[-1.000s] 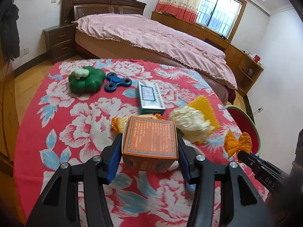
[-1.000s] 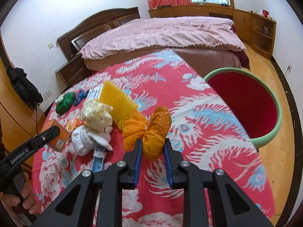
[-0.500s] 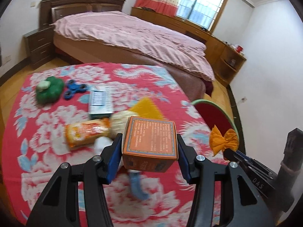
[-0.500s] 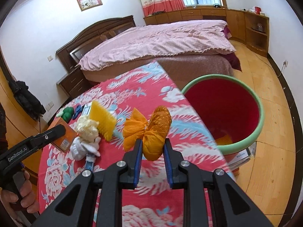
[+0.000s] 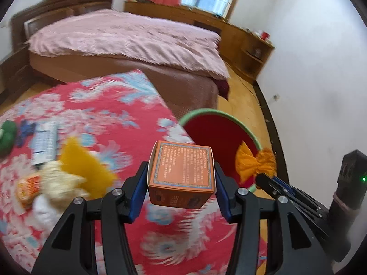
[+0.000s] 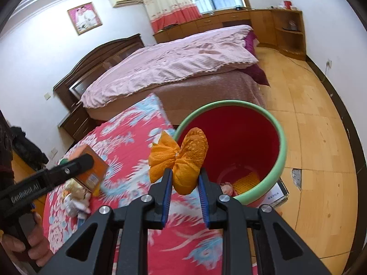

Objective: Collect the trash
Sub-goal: 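Carry the box and cloth over the red bucket and open both tools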

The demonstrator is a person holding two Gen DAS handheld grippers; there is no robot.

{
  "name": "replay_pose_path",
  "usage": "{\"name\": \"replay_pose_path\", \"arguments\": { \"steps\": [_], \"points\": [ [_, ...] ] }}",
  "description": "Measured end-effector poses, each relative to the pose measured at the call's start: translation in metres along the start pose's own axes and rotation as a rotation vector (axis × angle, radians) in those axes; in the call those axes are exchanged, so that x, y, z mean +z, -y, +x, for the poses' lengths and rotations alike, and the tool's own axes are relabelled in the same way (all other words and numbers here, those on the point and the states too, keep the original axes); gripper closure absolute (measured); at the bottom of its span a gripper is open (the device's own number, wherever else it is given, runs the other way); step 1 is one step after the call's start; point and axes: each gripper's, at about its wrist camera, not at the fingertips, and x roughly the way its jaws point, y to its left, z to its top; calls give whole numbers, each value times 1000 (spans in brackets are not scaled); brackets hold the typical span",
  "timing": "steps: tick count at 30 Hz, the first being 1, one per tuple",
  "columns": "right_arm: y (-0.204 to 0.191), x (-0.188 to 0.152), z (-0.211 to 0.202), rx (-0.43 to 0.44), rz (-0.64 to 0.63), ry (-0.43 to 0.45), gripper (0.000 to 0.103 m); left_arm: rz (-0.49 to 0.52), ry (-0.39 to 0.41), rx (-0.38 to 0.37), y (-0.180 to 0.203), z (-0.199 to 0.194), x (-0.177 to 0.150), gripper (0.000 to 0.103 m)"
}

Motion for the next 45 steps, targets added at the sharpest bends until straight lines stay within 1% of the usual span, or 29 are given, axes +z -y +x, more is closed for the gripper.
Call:
{"name": "replay_pose_path", "arguments": {
  "steps": [3,9,14,20,22,23,25,27,29,32,40,45],
  "points": [
    [18,5,5,-14,32,4,78,35,-42,-32,20,23,3,49],
    [52,12,25,-33,80,-16,77,83,-48,-49,43,56,14,49],
    [71,15,35,-34,97,-21,75,92,-60,-56,49,78,26,49],
    [83,16,48,-24,119,-36,73,87,-80,-57,54,95,32,49],
    [86,15,50,-25,124,-35,73,86,-85,-42,54,98,33,45],
    [88,15,51,-26,128,-37,71,89,-86,-24,55,100,34,42],
    [91,16,53,-32,134,-40,67,92,-83,-1,55,101,34,40],
    [94,16,54,-33,143,-40,64,92,-89,-1,56,102,35,40],
    [95,15,53,-33,149,-37,56,93,-88,-6,57,100,36,40],
    [96,15,50,-24,161,-26,52,98,-75,0,58,93,35,40],
    [86,14,33,-10,153,-1,45,55,-44,11,48,62,30,40],
    [73,11,19,9,142,11,42,26,-11,22,37,33,23,40]
  ]
}}
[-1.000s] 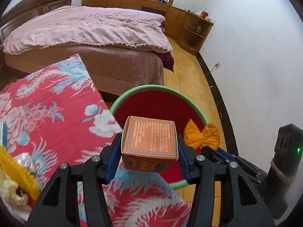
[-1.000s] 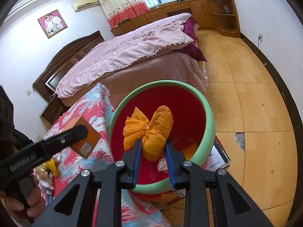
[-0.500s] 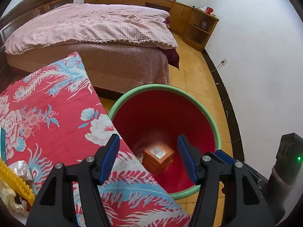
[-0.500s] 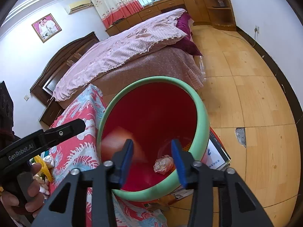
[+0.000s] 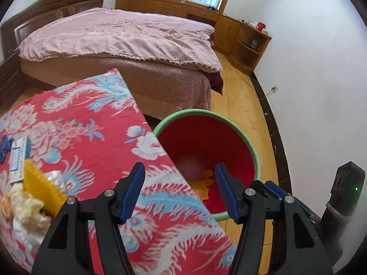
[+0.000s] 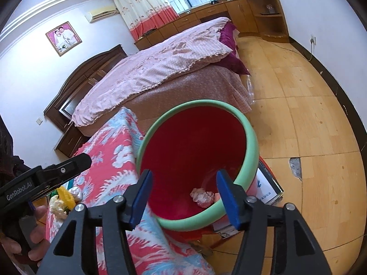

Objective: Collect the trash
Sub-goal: 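Carry the box and cloth over the red bucket and open both tools, then return the left tool to the white sock while the right tool approaches a crumpled bag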

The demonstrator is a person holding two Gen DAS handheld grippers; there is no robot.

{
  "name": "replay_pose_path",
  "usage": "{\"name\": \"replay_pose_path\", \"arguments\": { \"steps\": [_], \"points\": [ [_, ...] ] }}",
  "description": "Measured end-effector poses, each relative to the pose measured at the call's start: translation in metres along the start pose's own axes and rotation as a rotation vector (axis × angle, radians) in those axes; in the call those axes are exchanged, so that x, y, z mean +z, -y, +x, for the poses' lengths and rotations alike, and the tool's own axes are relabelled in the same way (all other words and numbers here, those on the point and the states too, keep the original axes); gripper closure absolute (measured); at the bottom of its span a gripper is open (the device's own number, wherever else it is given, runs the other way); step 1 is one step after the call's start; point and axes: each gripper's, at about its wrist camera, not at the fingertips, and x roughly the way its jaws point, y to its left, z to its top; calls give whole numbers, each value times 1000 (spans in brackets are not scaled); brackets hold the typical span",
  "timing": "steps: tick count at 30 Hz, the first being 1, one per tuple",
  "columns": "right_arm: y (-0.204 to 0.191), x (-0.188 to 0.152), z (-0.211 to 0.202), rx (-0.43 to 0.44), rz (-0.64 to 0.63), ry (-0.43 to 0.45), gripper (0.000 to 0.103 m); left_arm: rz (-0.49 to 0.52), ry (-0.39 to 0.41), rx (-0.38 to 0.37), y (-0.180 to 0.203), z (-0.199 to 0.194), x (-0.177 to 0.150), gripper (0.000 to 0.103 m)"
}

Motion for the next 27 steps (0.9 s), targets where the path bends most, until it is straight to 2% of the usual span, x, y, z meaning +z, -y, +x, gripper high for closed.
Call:
{"name": "replay_pose_path", "arguments": {
  "steps": [7,15,27],
  "points": [
    [-26,-10,-15,41,-35,-1,40,-36,44,59,-22,-39,-14,40],
    [-60,-25,-27,84,-89,-10,36,-118,74,139,-65,-76,-33,40],
    [-96,-48,-23,116,-142,-67,33,-266,49,244,-135,-96,-68,40]
  ]
}}
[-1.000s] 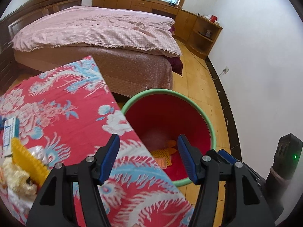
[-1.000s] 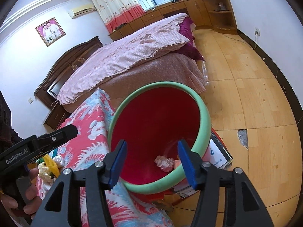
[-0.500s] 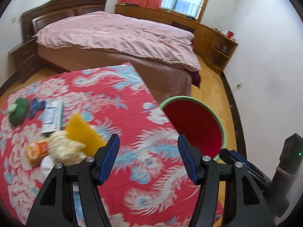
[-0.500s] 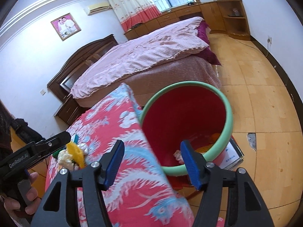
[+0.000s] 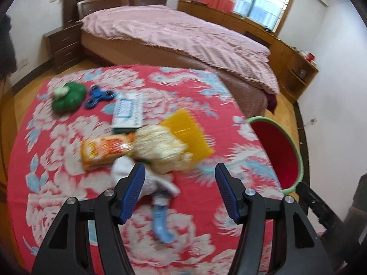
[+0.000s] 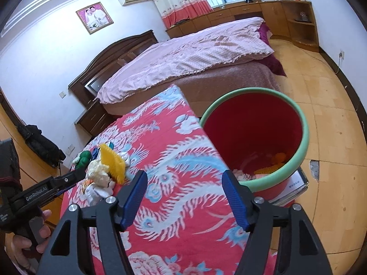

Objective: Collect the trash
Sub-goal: 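Return the left tool to the white sock while the right tool approaches a crumpled bag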

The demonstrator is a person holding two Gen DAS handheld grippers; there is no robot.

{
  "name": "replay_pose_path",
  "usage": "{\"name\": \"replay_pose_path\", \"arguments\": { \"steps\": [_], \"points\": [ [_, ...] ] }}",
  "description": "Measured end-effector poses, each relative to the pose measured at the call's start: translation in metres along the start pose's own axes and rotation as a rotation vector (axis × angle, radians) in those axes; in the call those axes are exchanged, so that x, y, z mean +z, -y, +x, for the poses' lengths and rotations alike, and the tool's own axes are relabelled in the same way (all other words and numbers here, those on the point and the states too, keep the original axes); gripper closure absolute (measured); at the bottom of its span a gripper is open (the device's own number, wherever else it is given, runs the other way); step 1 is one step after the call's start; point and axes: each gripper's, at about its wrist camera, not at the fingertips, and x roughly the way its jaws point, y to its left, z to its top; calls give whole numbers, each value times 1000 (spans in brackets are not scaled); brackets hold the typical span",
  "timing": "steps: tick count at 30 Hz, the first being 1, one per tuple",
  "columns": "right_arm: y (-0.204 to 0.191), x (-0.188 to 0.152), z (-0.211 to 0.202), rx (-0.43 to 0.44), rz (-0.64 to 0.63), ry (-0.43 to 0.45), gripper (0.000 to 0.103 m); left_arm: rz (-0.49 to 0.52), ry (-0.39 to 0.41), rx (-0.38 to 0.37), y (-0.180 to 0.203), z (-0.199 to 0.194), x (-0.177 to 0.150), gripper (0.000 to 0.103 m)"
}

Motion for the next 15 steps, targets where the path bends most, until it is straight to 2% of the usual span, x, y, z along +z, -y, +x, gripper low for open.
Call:
{"name": "replay_pose_path", "arguments": {
  "steps": [2,4,15],
  "points": [
    [-5,-2,6,0,-10,-14,33,-18,1,51,-12,3,-2,40],
    [-9,-3,11,-2,-21,-26,32,-29,-5,68,-21,7,-4,40],
    [-17,-9,45,-20,-34,-109,32,-117,-97,45,-54,45,-13,40]
  ]
}}
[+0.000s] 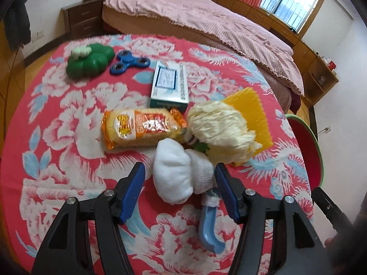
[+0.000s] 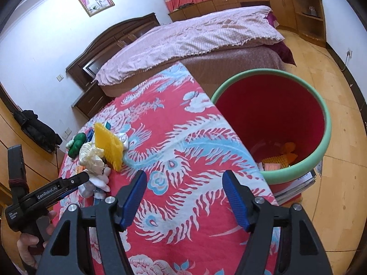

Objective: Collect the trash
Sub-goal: 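Return the left tool to the white sock while the right tool approaches a crumpled bag, then close the left tool on the white sock and lift it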

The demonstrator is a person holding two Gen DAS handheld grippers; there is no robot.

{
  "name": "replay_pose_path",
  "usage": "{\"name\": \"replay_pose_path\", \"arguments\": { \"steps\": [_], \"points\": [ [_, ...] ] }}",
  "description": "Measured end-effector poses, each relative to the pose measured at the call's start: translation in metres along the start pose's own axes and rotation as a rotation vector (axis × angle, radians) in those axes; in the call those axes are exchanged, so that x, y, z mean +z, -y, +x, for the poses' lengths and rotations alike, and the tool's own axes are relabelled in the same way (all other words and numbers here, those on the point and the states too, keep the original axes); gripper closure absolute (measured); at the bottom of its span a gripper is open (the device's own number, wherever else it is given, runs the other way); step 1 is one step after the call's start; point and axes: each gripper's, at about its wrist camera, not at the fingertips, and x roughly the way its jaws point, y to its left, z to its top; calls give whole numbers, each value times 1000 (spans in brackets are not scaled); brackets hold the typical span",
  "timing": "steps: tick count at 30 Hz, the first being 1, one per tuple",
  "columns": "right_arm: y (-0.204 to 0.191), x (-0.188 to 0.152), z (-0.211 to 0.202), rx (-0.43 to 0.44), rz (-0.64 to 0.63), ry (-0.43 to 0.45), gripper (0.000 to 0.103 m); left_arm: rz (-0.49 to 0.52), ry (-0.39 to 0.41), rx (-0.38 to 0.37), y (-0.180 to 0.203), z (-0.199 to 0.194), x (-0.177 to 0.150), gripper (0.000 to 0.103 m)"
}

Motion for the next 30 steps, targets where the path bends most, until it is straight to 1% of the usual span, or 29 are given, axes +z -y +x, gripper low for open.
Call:
{"name": "replay_pose_path", "arguments": {
  "steps": [4,11,13,14,15,16,18,20,24,30],
  "points": [
    [-2,1,8,-1,-6,-17,32,-9,-17,-3,-3,8,-1,40],
    [-11,1,17,-1,-30,-36,32,-68,-23,-61,-12,11,-2,40],
    [-14,0,16,0,-39,-38,32,-72,-20,-82,-13,10,-3,46],
    [-16,0,16,2,-44,-38,32,-86,-13,-111,-15,9,-5,53],
    [-17,0,16,3,-48,-39,32,-90,-11,-126,-15,8,-6,57],
    [-18,0,16,4,-53,-40,32,-83,-4,-126,-14,7,-7,59],
    [-22,-1,17,8,-64,-42,32,-69,10,-129,-12,3,-9,67],
    [-27,-2,16,13,-75,-44,32,-70,16,-136,-13,-1,-10,71],
    [-35,-4,15,21,-96,-46,32,-74,43,-139,-19,-14,-12,73],
    [-51,-5,15,43,-133,-49,32,-75,114,-116,-32,-38,-12,73]
  ]
}}
